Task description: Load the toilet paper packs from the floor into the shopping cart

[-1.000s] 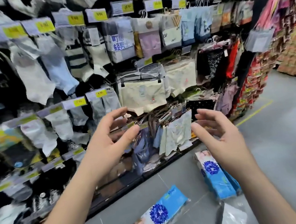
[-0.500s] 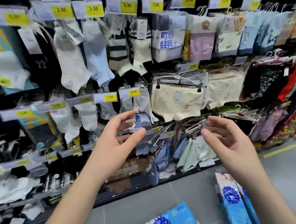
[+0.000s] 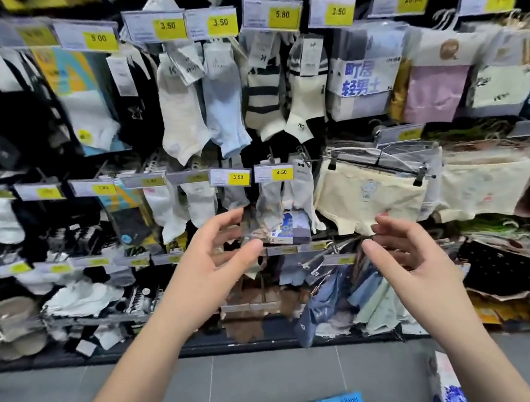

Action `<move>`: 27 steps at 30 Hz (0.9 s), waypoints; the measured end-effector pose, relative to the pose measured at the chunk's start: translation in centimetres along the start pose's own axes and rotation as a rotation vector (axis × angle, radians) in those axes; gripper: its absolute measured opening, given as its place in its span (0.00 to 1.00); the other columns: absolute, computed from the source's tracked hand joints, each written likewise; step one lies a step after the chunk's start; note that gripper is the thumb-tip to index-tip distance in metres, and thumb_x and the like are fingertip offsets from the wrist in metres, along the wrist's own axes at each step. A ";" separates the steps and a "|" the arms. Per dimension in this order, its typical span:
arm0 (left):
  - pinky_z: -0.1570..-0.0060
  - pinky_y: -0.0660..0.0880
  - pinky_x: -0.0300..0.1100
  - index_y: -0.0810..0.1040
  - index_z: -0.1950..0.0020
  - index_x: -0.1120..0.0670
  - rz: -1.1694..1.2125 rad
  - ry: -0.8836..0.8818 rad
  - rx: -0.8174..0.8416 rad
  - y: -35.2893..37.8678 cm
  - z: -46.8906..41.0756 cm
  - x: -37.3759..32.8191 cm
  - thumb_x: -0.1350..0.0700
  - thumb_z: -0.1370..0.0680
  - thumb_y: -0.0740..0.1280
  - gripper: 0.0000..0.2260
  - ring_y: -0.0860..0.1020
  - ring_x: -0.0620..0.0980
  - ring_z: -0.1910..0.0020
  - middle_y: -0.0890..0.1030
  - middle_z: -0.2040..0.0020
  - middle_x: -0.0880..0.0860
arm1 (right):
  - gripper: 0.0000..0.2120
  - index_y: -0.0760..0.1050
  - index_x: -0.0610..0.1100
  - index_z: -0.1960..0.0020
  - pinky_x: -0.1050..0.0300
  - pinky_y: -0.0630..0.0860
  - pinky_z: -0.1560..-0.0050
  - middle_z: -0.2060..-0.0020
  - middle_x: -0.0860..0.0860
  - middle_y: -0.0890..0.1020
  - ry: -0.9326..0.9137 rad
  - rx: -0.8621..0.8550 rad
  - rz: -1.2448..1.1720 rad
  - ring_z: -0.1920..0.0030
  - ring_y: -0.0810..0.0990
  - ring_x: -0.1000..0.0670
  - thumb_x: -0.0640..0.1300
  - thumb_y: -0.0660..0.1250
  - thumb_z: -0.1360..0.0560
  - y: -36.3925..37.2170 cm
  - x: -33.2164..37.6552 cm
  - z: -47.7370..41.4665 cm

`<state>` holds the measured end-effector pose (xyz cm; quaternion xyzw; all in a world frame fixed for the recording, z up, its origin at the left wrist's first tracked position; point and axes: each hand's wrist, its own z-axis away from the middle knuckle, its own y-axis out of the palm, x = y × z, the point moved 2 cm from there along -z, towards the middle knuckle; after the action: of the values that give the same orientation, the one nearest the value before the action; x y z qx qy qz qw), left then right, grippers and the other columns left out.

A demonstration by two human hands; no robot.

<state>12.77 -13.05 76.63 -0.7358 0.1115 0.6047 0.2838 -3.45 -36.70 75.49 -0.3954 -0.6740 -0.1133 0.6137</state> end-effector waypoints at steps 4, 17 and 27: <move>0.38 0.76 0.41 0.72 0.32 0.32 -0.002 -0.077 -0.044 1.7 0.3 1.2 0.38 0.28 0.72 0.24 0.79 0.36 0.38 0.78 0.34 0.39 | 0.23 0.77 0.54 0.35 0.54 0.77 0.36 0.42 0.56 0.83 0.016 0.054 -0.017 0.41 0.81 0.59 0.57 0.73 0.28 -0.8 -2.1 -0.9; 0.38 0.75 0.33 0.75 0.31 0.45 0.067 -0.265 -0.102 6.6 1.9 12.4 0.46 0.27 0.72 0.24 0.76 0.36 0.35 0.78 0.33 0.43 | 0.21 0.77 0.59 0.39 0.59 0.79 0.41 0.45 0.56 0.84 0.158 0.218 -0.015 0.41 0.82 0.56 0.58 0.73 0.31 2.2 -13.9 -1.2; 0.47 0.74 0.26 0.76 0.37 0.40 0.130 -0.512 -0.105 12.6 2.8 32.1 0.43 0.29 0.73 0.21 0.77 0.39 0.35 0.79 0.37 0.42 | 0.18 0.78 0.55 0.40 0.45 0.78 0.36 0.47 0.56 0.85 0.436 0.225 0.122 0.44 0.84 0.54 0.57 0.75 0.28 8.6 -33.2 2.6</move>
<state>11.93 -16.04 42.14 -0.5640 0.0513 0.7929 0.2248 -1.76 -42.41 41.64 -0.3305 -0.5091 -0.0829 0.7904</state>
